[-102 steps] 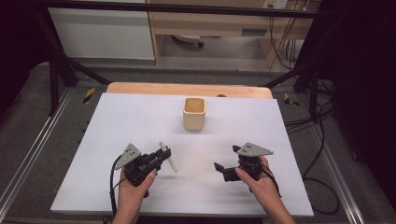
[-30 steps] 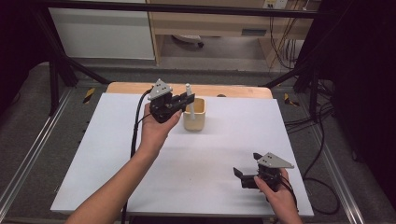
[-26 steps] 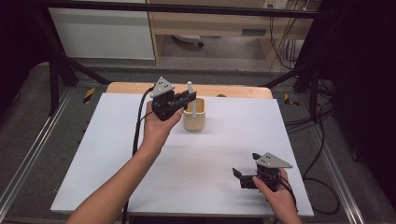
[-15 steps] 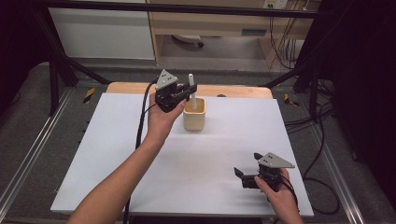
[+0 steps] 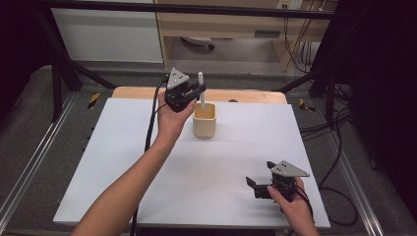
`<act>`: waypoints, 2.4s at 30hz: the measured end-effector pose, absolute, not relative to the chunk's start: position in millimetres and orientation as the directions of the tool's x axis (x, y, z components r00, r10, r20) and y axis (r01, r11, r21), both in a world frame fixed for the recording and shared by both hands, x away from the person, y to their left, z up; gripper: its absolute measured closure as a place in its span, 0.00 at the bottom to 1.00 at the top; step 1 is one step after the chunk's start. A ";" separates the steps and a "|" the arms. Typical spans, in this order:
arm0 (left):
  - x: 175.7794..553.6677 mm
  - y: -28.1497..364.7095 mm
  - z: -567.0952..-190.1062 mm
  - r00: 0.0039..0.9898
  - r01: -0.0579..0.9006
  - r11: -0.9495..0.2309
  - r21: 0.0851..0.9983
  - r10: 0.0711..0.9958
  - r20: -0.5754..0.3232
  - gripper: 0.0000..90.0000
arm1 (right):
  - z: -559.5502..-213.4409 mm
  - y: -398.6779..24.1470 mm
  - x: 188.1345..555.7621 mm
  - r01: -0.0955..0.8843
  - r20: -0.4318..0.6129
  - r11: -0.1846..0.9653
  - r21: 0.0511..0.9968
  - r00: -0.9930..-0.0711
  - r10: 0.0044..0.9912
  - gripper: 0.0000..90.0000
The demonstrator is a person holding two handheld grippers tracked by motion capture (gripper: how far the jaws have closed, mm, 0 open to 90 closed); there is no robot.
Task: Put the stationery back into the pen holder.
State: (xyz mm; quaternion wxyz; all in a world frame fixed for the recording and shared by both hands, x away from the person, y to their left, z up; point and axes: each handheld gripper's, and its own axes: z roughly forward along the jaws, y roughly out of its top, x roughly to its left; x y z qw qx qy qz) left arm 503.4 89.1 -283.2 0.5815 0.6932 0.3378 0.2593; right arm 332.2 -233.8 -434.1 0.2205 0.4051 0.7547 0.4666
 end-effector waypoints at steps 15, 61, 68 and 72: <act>508.9 89.3 -290.1 0.628 0.171 -0.123 0.978 0.778 -0.012 0.87 | -435.8 -232.4 332.8 0.417 0.066 0.228 0.880 -0.582 0.811 0.04; 538.0 69.8 -335.1 0.603 0.273 -0.140 0.952 0.796 -0.056 0.87 | -435.8 -236.5 334.1 0.420 0.062 0.232 0.878 -0.579 0.813 0.04; 538.3 69.0 -345.4 0.599 0.296 -0.127 0.947 0.797 -0.080 0.87 | -436.3 -236.7 334.6 0.417 0.055 0.239 0.877 -0.581 0.812 0.04; 538.2 67.0 -347.6 0.603 0.297 -0.143 0.944 0.795 -0.070 0.87 | -437.1 -235.0 334.5 0.418 0.052 0.247 0.874 -0.586 0.809 0.04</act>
